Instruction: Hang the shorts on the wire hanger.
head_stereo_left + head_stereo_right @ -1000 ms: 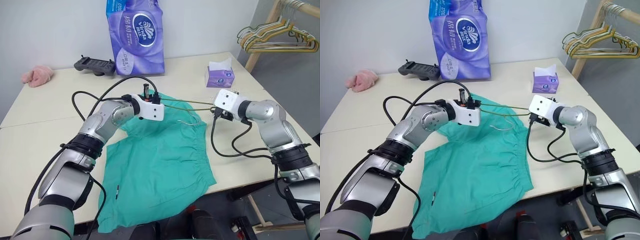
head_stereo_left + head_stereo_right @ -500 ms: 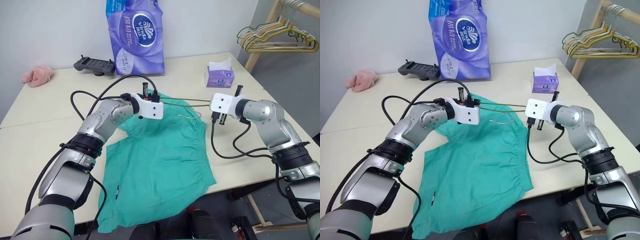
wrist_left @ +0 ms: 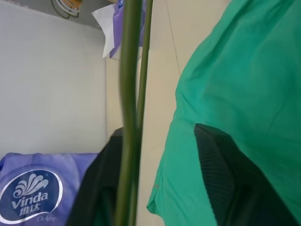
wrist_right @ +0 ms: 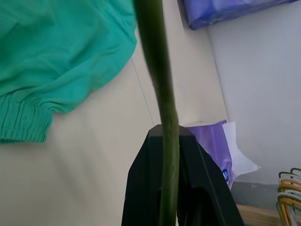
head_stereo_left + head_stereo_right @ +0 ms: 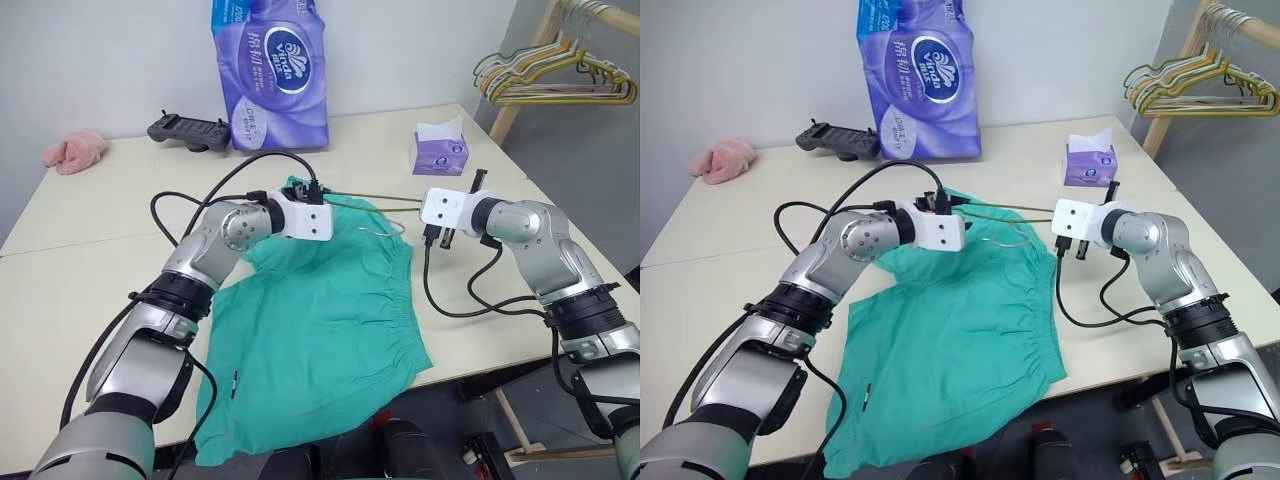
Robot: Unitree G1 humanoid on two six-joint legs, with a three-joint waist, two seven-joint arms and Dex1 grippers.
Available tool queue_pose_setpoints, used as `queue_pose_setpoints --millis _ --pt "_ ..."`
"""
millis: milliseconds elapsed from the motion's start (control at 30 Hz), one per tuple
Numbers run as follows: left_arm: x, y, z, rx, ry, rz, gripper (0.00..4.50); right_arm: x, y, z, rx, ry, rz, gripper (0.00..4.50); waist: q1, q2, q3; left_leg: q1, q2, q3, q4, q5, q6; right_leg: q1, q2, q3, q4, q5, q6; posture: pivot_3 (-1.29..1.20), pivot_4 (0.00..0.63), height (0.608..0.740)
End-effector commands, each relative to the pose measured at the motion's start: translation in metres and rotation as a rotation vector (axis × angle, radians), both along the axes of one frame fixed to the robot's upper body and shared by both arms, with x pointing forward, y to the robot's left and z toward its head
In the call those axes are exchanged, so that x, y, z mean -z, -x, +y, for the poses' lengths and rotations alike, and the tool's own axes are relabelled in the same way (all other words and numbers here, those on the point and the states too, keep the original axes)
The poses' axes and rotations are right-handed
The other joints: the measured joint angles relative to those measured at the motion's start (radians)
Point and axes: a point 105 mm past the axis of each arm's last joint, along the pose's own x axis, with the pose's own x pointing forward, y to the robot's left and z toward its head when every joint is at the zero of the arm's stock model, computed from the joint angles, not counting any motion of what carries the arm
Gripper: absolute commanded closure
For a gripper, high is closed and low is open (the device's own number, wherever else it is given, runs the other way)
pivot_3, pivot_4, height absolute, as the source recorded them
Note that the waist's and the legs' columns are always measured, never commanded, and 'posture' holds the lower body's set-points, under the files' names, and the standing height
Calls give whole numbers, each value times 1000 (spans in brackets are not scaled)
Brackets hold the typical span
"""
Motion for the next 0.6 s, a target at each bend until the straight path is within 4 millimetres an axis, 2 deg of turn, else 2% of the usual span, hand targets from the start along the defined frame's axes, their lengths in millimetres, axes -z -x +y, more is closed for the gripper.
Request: queue_pose_setpoints --millis 33,100,133,267,433,500,533,600 --pt "-22 0 11 -4 37 -49 826 -26 0 -4 0 -29 -79 4500 -1 0 0 0 0 0 0 0 0 0 0 0 0 0 0 -112 123 740" --pt "-23 -2 28 -42 30 -54 206 -22 1 -13 22 -33 -57 4500 -3 0 0 0 0 0 0 0 0 0 0 0 0 0 0 -115 121 740" --pt "-24 -3 36 -59 34 -63 32 -20 2 -19 34 -34 -44 4500 -3 0 0 0 0 0 0 0 0 0 0 0 0 0 0 -116 122 740" --pt "-38 -4 58 -107 89 -133 32 -11 10 -48 69 23 -11 4500 0 0 0 0 0 -1 0 0 0 0 0 0 -1 0 0 -110 123 740" --pt "-52 -5 60 -149 276 -148 32 -5 20 -72 88 78 19 4500 2 0 0 0 0 0 0 0 0 1 0 0 0 0 0 -108 121 740" --pt "-49 -5 60 -162 316 -118 32 -4 23 -78 92 68 48 4500 -1 0 0 0 0 0 0 0 0 0 0 0 0 0 0 -117 122 740" --pt "-35 -3 61 -177 333 -61 32 -3 30 -89 123 -25 147 4500 -2 0 0 0 0 0 0 0 0 0 0 0 0 0 0 -121 123 740" --pt "-16 0 63 -195 350 15 32 -1 42 -99 142 -177 301 4500 -2 0 0 0 0 0 0 0 0 1 0 0 -1 0 0 -125 123 740"
